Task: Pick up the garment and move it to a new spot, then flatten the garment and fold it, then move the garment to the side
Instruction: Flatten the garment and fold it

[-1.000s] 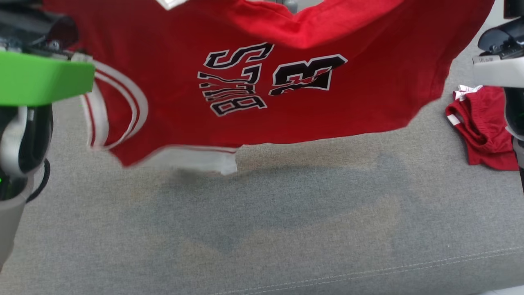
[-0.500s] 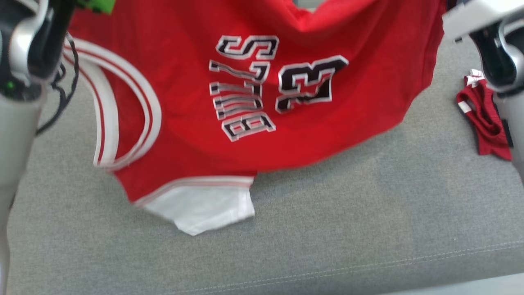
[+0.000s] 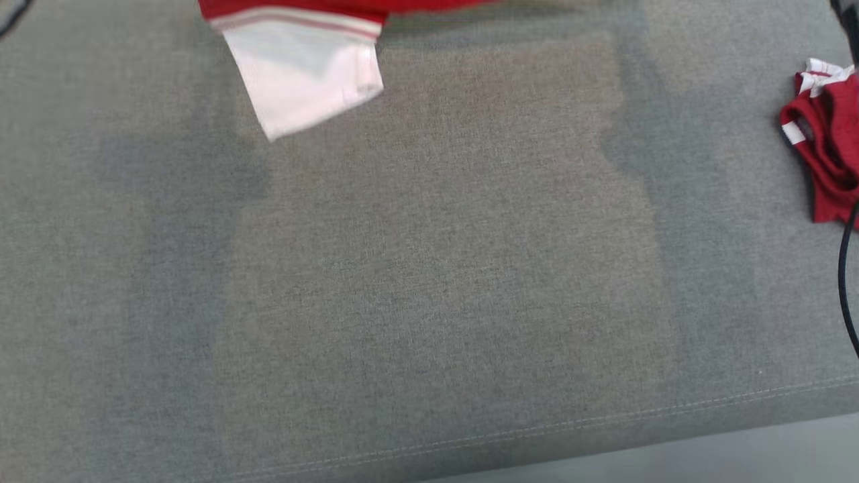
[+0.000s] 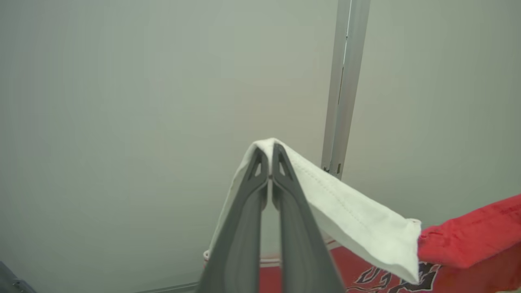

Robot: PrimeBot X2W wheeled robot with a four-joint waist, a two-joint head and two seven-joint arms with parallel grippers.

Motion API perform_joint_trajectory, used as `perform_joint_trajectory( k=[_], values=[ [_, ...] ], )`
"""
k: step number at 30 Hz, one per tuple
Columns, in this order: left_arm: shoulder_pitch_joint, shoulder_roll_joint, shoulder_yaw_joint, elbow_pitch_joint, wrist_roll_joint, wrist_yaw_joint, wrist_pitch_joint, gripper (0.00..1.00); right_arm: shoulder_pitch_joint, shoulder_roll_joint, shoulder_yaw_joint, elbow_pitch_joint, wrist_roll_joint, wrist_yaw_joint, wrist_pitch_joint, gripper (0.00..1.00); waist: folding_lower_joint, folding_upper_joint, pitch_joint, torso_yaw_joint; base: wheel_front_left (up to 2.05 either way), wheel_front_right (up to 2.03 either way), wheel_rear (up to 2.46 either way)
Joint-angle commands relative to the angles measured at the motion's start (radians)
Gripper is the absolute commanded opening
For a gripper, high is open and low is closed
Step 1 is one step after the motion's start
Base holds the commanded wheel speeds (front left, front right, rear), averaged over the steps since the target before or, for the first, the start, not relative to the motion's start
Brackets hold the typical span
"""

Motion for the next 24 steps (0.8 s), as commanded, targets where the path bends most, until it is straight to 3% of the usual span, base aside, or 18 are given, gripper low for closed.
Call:
perform_joint_trajectory(
  k=[1,9,13,19,24],
  values=[
    [-0.041,-0.007,0.0,0.029,0.018,-0.001,-0.026,0.0,-0.037,0.017,-0.006,0.032,0.011,0.0,-0.023,0.0,-0.0002,0.0,0.029,0.003,0.0,0.0,0.0],
    [-0.123,-0.063,-0.005,0.175,0.039,-0.045,-0.216,0.0,-0.174,0.059,0.01,0.18,0.028,0.0,-0.139,0.0,-0.0002,0.0,0.142,0.024,0.0,0.0,0.0],
    [-0.042,-0.093,-0.03,0.195,0.046,-0.088,-0.307,0.0,-0.107,0.046,0.077,0.165,0.072,0.0,-0.159,0.0,-0.0002,0.0,0.185,0.038,0.0,0.0,0.0],
    [0.189,-0.094,0.003,0.086,0.004,-0.083,-0.511,0.0,0.099,-0.033,0.173,0.022,0.189,0.0,-0.182,0.0,-0.0002,0.0,0.218,0.052,0.0,0.0,0.0],
    [0.496,-0.063,0.015,-0.145,0.018,-0.031,-0.586,0.0,0.377,-0.099,0.098,-0.2,0.229,0.0,-0.182,0.0,-0.0002,0.0,0.177,0.066,0.0,0.0,0.0]
  ],
)
